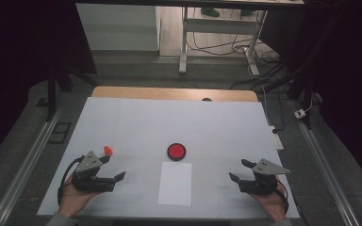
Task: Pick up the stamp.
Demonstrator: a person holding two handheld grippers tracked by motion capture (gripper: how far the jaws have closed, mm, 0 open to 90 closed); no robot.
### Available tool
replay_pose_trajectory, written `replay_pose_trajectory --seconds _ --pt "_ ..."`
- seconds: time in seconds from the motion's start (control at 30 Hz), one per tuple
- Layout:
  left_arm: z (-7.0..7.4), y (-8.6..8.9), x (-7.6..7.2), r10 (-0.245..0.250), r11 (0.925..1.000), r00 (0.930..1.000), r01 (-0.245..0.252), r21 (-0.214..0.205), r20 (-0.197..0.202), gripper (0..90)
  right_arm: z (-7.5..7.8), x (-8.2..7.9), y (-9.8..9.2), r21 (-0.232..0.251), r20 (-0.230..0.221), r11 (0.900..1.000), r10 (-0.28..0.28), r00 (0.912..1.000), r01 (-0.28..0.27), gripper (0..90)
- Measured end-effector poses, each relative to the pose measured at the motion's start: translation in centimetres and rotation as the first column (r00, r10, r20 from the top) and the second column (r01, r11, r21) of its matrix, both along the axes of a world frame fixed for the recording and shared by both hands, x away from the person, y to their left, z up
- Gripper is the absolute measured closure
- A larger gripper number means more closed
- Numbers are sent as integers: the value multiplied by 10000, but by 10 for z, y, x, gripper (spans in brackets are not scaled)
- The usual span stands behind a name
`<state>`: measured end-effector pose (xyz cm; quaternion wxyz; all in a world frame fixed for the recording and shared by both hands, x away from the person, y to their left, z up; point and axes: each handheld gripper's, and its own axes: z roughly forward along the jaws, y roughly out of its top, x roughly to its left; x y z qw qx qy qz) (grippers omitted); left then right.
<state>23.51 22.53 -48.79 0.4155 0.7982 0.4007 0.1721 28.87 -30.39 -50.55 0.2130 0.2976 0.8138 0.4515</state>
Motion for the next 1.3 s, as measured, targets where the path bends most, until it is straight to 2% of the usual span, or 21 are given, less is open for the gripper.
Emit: replay_pose_trajectory --seconds 0.33,0.53,0.77,0.9,1.03,1.3 --pt "16 -5 18 244 9997 9996 -245 35 142 167 3 0 -1 -1 56 9999 -112 9999 112 274" --pt "23 -5 33 203 9991 9996 -194 378 -214 166 2 0 -1 26 66 10000 -80 9999 80 274" --pt "29 -1 50 369 9985 9987 -354 408 -365 168 2 0 -1 42 43 9998 -185 9998 184 275" --pt "35 2 62 496 9969 9980 -470 637 -403 169 2 0 0 -5 57 9998 -178 9998 178 275" --pt "34 6 75 678 9956 9959 -636 691 -603 169 2 0 0 26 63 9998 -196 9998 196 275" --pt "21 17 92 1238 9869 9890 -1142 1141 -809 177 1 0 0 -82 24 9998 -186 9998 186 275"
